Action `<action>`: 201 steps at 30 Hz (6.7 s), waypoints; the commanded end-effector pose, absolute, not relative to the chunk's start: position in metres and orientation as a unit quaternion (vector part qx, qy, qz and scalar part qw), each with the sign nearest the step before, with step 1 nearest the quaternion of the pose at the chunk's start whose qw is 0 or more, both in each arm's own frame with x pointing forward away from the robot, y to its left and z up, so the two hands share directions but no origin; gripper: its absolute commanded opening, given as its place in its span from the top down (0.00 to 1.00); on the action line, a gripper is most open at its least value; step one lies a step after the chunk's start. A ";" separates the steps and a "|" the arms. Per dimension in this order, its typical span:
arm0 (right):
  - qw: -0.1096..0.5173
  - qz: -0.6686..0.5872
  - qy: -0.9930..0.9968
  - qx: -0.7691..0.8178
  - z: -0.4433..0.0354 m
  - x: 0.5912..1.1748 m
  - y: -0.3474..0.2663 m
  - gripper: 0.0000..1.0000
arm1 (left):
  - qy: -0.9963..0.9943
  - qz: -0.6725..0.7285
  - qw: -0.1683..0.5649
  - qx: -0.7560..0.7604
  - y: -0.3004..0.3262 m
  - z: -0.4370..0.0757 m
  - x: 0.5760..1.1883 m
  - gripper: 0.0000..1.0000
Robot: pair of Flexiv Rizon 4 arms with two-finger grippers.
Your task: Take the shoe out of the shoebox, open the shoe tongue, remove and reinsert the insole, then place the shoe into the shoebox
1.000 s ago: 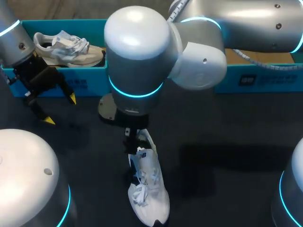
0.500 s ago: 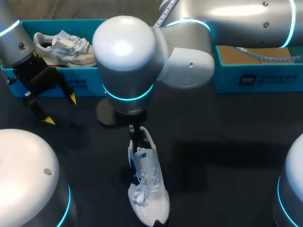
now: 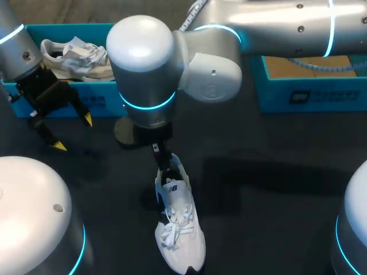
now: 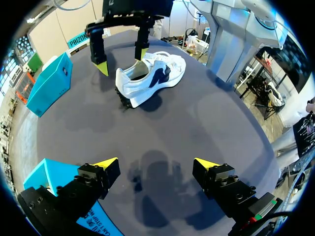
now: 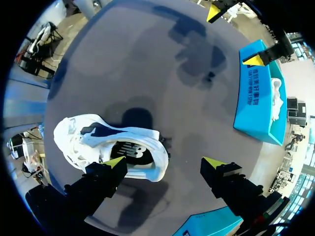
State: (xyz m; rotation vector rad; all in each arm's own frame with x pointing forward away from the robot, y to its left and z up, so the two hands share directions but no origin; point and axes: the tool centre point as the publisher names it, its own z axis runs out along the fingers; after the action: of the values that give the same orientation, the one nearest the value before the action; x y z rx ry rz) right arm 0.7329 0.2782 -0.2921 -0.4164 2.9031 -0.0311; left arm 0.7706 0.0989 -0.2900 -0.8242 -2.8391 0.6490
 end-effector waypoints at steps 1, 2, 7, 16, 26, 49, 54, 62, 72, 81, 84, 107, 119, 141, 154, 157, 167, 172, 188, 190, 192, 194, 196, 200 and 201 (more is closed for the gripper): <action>0.097 -0.001 0.985 -0.143 -0.303 0.738 0.272 0.00 | -0.937 0.213 0.058 -0.272 0.099 -0.290 0.770 0.00; 0.095 -0.001 0.985 -0.143 -0.306 0.739 0.272 0.00 | -0.937 0.213 0.058 -0.272 0.099 -0.290 0.770 0.00; 0.085 0.006 0.986 -0.142 -0.316 0.741 0.269 0.00 | -0.937 0.213 0.058 -0.272 0.099 -0.290 0.770 0.00; 0.085 0.011 0.984 -0.154 -0.343 0.748 0.271 0.00 | -0.937 0.213 0.058 -0.272 0.099 -0.290 0.770 0.00; 0.082 0.013 0.984 -0.157 -0.363 0.755 0.269 0.00 | -0.937 0.213 0.058 -0.272 0.099 -0.290 0.770 0.00; 0.056 -0.016 0.987 -0.152 -0.385 0.755 0.265 0.59 | -0.937 0.213 0.058 -0.272 0.099 -0.290 0.770 0.00; 0.056 -0.016 0.987 -0.148 -0.386 0.750 0.261 1.00 | -0.937 0.213 0.058 -0.272 0.099 -0.290 0.770 0.00; 0.071 -0.025 0.987 -0.145 -0.372 0.749 0.255 1.00 | -0.937 0.213 0.058 -0.272 0.099 -0.290 0.770 0.00; 0.114 -0.062 0.981 -0.144 -0.322 0.776 0.231 1.00 | -0.937 0.213 0.058 -0.272 0.099 -0.290 0.770 0.00; 0.146 -0.042 0.980 -0.132 -0.270 0.807 0.204 1.00 | -0.937 0.213 0.058 -0.272 0.099 -0.290 0.770 0.00; 0.146 -0.042 0.980 -0.132 -0.270 0.807 0.204 1.00 | -0.937 0.213 0.058 -0.272 0.099 -0.290 0.770 0.00; 0.175 -0.114 0.963 -0.172 -0.214 0.882 0.123 1.00 | -0.937 0.213 0.058 -0.272 0.099 -0.290 0.770 0.00; 0.190 -0.107 0.956 -0.196 -0.169 0.951 0.056 1.00 | -0.937 0.213 0.058 -0.272 0.099 -0.290 0.770 0.00; 0.192 -0.090 0.957 -0.197 -0.163 0.974 0.023 1.00 | -0.937 0.213 0.058 -0.272 0.099 -0.290 0.770 0.00; 0.188 -0.090 0.954 -0.214 -0.134 1.061 -0.067 1.00 | -0.937 0.213 0.058 -0.272 0.099 -0.290 0.770 0.00; 0.185 -0.099 0.953 -0.217 -0.129 1.076 -0.081 1.00 | -0.937 0.213 0.058 -0.272 0.099 -0.290 0.770 0.00; 0.184 -0.099 0.948 -0.239 -0.117 1.103 -0.101 1.00 | -0.937 0.213 0.058 -0.272 0.099 -0.290 0.770 0.00; 0.184 -0.099 0.948 -0.239 -0.117 1.103 -0.101 1.00 | -0.937 0.213 0.058 -0.272 0.099 -0.290 0.770 0.00; 0.190 -0.093 0.952 -0.223 -0.113 1.141 -0.142 1.00 | -0.937 0.213 0.058 -0.272 0.099 -0.290 0.770 0.00; 0.184 -0.110 0.950 -0.226 -0.116 1.149 -0.147 1.00 | -0.937 0.213 0.058 -0.272 0.099 -0.290 0.770 0.00; 0.188 -0.106 0.947 -0.239 -0.118 1.155 -0.151 1.00 | -0.937 0.213 0.058 -0.272 0.099 -0.290 0.770 0.00; 0.186 -0.106 0.944 -0.250 -0.122 1.160 -0.154 1.00 | -0.937 0.213 0.058 -0.272 0.099 -0.290 0.770 0.00; 0.176 -0.115 0.945 -0.251 -0.126 1.163 -0.158 1.00 | -0.937 0.213 0.058 -0.272 0.099 -0.290 0.770 0.00; 0.180 -0.103 0.964 -0.168 -0.131 1.164 -0.170 1.00 | -0.937 0.213 0.058 -0.272 0.099 -0.290 0.770 0.00; 0.185 -0.095 0.968 -0.140 -0.132 1.163 -0.174 1.00 | -0.937 0.213 0.058 -0.272 0.099 -0.290 0.770 0.00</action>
State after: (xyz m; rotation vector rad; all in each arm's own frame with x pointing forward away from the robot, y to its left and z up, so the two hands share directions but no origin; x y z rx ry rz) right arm 1.1593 -0.1711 -0.1322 -0.5396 2.7121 -0.2978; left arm 0.7706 0.0989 -0.2900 -0.8240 -2.8393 0.6491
